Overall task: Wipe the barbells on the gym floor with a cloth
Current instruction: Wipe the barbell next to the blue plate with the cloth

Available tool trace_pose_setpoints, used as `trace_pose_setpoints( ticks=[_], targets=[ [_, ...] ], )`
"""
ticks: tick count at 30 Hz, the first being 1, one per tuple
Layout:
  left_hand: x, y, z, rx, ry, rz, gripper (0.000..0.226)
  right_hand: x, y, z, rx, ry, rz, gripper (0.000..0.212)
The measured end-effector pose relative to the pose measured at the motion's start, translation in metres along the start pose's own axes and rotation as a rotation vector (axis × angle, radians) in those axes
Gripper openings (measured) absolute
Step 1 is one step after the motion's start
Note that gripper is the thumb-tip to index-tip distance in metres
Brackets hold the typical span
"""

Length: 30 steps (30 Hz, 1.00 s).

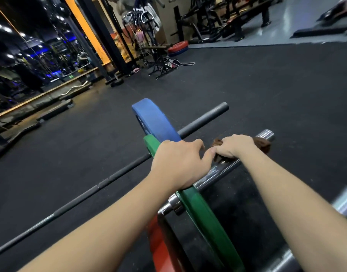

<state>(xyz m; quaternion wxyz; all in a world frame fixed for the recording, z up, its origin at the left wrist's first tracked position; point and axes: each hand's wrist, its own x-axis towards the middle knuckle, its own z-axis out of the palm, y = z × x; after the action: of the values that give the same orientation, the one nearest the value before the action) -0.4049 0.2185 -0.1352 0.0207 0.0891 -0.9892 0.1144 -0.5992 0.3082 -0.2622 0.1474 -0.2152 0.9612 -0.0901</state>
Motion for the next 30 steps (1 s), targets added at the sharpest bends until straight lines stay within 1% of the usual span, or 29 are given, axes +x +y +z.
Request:
trace_pose_setpoints(
  ticks=[3, 7, 9, 10, 12, 14, 17, 19, 22, 24, 26, 30],
  targets=[
    [-0.006, 0.005, -0.003, -0.015, -0.01, -0.005, 0.051, -0.005, -0.019, 0.003, -0.067, -0.077, -0.057, 0.076],
    [-0.013, 0.011, -0.004, -0.026, -0.003, -0.007, 0.049, -0.013, -0.036, 0.01, -0.069, -0.147, -0.126, 0.057],
    [-0.016, 0.012, -0.003, -0.023, -0.001, -0.009, 0.051, -0.017, -0.037, 0.014, -0.016, -0.173, -0.159, 0.053],
    [-0.016, 0.012, -0.003, -0.021, -0.003, -0.011, 0.051, -0.016, -0.036, 0.014, 0.017, -0.185, -0.17, 0.055],
    [-0.016, 0.013, -0.004, -0.005, -0.007, -0.001, 0.05, -0.012, -0.027, 0.012, 0.076, -0.197, -0.184, 0.065],
    [-0.016, 0.013, -0.005, 0.003, -0.006, 0.0, 0.05, -0.006, -0.009, 0.008, 0.12, -0.107, -0.116, 0.077],
    [-0.015, 0.01, -0.005, -0.008, -0.003, -0.025, 0.051, 0.014, 0.034, 0.003, 0.058, 0.091, 0.041, 0.076],
    [-0.014, 0.01, -0.004, -0.023, -0.001, -0.024, 0.052, 0.024, 0.058, 0.0, 0.048, 0.115, 0.121, 0.074],
    [-0.013, 0.01, -0.004, -0.027, 0.001, -0.028, 0.052, 0.025, 0.06, 0.003, 0.026, 0.149, 0.168, 0.073],
    [-0.013, 0.01, -0.004, -0.029, -0.003, -0.033, 0.053, 0.018, 0.051, 0.006, -0.038, 0.189, 0.165, 0.072],
    [-0.013, 0.009, -0.004, -0.038, 0.009, -0.033, 0.052, 0.006, 0.038, 0.011, -0.059, 0.207, 0.111, 0.071],
    [-0.012, 0.009, -0.005, -0.046, 0.028, -0.033, 0.05, -0.016, -0.001, 0.032, 0.054, 0.21, -0.047, 0.061]
  ],
)
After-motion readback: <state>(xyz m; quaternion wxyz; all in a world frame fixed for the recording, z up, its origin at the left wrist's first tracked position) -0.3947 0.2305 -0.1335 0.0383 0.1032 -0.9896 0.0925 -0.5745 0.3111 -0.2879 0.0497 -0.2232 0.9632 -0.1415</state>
